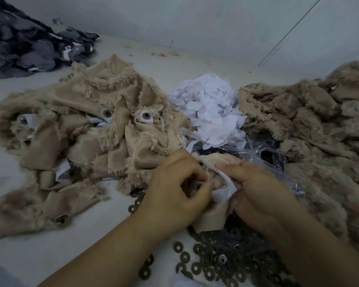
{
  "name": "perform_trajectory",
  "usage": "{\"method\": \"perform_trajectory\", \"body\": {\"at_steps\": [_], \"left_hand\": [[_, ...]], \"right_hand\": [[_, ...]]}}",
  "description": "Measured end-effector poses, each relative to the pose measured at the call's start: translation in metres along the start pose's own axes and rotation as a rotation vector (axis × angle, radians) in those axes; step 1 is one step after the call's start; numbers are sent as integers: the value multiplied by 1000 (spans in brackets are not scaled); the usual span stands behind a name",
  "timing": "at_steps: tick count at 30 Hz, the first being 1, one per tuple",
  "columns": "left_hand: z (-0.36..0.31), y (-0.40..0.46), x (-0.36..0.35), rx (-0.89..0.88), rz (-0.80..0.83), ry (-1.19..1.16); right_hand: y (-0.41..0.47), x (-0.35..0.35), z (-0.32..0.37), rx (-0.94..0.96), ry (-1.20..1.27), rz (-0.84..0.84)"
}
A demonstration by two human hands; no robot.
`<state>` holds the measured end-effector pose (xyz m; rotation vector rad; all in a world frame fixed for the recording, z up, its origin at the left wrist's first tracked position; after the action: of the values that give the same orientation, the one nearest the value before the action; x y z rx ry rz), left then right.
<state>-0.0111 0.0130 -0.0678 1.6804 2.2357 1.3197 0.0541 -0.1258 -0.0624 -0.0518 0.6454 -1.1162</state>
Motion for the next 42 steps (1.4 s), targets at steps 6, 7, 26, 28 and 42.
{"method": "perform_trajectory", "body": {"at_steps": [6, 7, 26, 28, 42], "left_hand": [[4, 0, -2, 252, -57, -157], [3, -1, -1, 225, -56, -166], [12, 3, 7, 220, -99, -382], [12, 4, 8, 214, -102, -370], [14, 6, 9, 381, -180, -396]], "right_hand": [[-3, -4, -2, -132, 68, 49], [-5, -5, -2, -131, 51, 67], [-7, -8, -8, -43, -55, 57], [-7, -9, -8, -5, -98, 48], [-12, -14, -9, 177, -137, 100]]}}
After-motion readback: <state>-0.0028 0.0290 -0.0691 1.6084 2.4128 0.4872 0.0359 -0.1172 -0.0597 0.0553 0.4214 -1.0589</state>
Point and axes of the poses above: each hand's wrist, its own y-axis towards the middle knuckle, its own x-axis out of the back of the hand, z = x × y, the point moved 2 cm from there along y, towards the middle knuckle, and after that the axes turned 3 degrees about z, right-handed, at the moved point
